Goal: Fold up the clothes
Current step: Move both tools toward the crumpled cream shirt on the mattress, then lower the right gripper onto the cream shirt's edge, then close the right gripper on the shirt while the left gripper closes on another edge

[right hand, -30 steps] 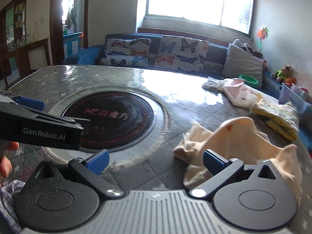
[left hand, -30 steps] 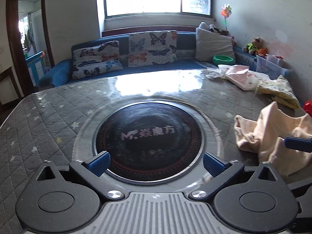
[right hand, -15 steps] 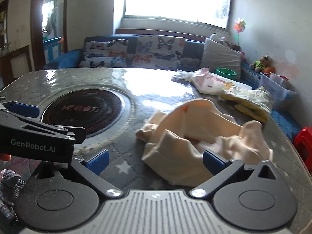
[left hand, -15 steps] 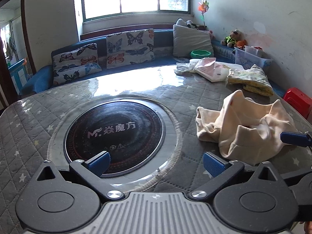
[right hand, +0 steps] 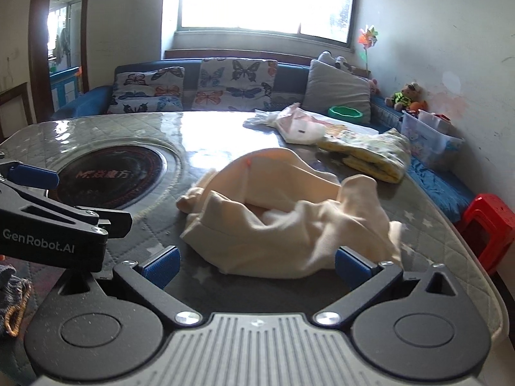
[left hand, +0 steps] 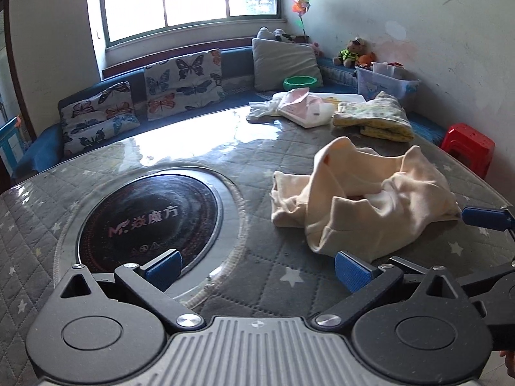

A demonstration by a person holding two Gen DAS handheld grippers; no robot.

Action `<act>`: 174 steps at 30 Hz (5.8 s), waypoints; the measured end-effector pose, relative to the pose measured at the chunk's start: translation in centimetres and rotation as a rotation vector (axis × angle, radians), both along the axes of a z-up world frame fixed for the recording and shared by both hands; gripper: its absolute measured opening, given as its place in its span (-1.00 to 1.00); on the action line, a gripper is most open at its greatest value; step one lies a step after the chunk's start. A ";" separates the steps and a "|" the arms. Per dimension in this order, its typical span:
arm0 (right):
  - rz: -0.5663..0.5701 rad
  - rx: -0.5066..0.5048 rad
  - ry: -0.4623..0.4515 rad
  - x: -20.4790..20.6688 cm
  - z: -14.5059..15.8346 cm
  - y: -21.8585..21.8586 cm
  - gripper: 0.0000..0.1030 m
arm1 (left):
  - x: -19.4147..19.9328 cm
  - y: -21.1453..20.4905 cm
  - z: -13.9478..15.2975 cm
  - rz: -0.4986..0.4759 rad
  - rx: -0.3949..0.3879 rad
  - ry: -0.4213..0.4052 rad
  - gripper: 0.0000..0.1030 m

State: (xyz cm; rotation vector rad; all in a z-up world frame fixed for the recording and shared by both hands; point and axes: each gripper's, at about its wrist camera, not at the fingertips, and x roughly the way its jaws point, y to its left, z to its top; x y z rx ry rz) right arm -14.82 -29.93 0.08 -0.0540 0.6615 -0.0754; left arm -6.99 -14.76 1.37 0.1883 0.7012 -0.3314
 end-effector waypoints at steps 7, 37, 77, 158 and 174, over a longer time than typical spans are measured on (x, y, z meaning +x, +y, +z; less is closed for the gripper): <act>-0.032 0.012 0.017 -0.7 -0.4 -1.8 1.00 | 0.0 -1.6 -0.3 -0.050 0.012 0.010 1.00; -0.118 0.030 0.059 0.6 -2.1 -6.5 0.92 | 3.0 -6.6 -1.3 -0.193 0.055 0.033 1.00; -0.113 -0.026 0.042 2.1 -0.3 -6.8 0.62 | 4.5 -8.0 0.8 -0.216 0.051 0.002 0.99; -0.045 0.038 0.084 8.8 -3.0 -12.1 -0.64 | 12.6 -9.3 -2.2 -0.200 0.054 0.104 -0.05; 0.154 0.005 0.149 3.6 -2.1 -9.1 -0.78 | 11.7 -6.3 -2.3 -0.214 -0.014 0.143 -0.91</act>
